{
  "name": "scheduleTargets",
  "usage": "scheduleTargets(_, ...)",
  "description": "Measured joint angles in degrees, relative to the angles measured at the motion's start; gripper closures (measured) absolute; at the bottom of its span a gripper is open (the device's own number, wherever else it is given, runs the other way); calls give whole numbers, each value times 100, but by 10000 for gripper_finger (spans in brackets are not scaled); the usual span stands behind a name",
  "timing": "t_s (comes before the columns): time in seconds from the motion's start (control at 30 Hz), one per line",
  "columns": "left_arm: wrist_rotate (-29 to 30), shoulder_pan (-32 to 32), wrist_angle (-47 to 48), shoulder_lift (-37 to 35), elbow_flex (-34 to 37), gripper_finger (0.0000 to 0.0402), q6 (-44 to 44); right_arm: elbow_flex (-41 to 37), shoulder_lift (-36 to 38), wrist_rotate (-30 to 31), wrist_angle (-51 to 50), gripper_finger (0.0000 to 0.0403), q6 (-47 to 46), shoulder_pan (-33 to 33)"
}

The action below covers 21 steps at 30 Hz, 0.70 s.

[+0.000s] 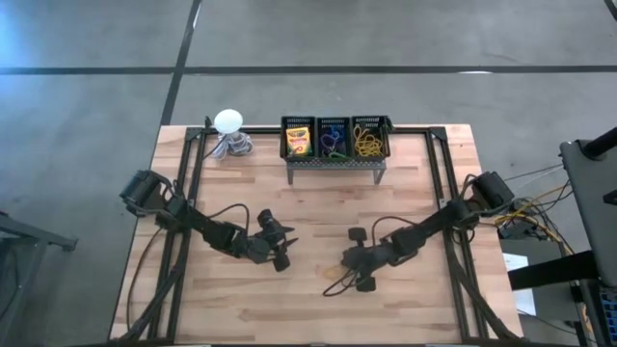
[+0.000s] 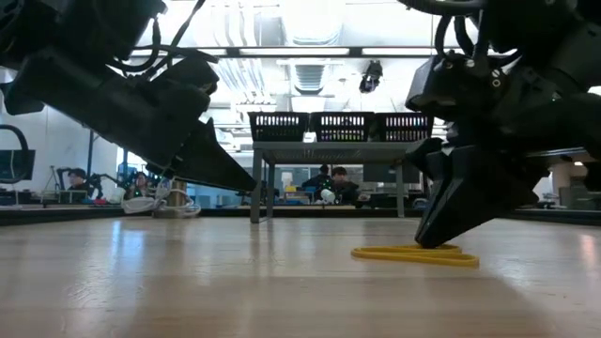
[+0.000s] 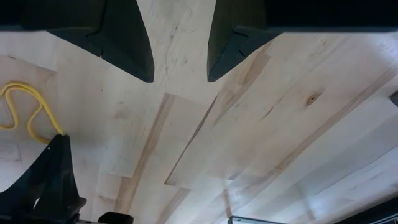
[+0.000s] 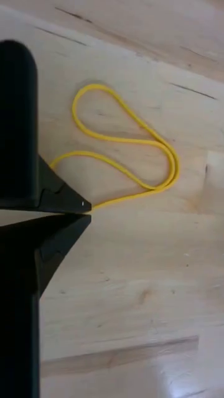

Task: Pick & Place Office Desk Supplies
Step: Put the yellow rubber band into the right black bin on the shelf

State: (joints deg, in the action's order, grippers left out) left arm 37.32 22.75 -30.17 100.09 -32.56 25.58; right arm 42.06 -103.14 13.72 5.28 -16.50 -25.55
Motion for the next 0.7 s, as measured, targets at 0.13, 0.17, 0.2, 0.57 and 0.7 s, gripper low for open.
scheduleTargets(0.13, 0, -1, 0, 0, 0, 246, 0, -89, 37, 144, 529, 394, 245, -162)
scheduleTargets(0.17, 0, 1, 0, 0, 0, 246, 0, -127, 46, 202, 807, 394, 362, -213)
scheduleTargets(0.2, 0, 1, 0, 0, 0, 246, 0, -153, 38, 294, 1208, 394, 489, -268)
scheduleTargets(0.57, 0, 1, 1, 0, -2, 246, 2, -561, 1061, 2238, 4122, 394, 2528, -416)
scheduleTargets(0.7, -2, 1, 0, 0, -2, 246, 2, -515, 1725, 2644, 4040, 394, 3348, -347)
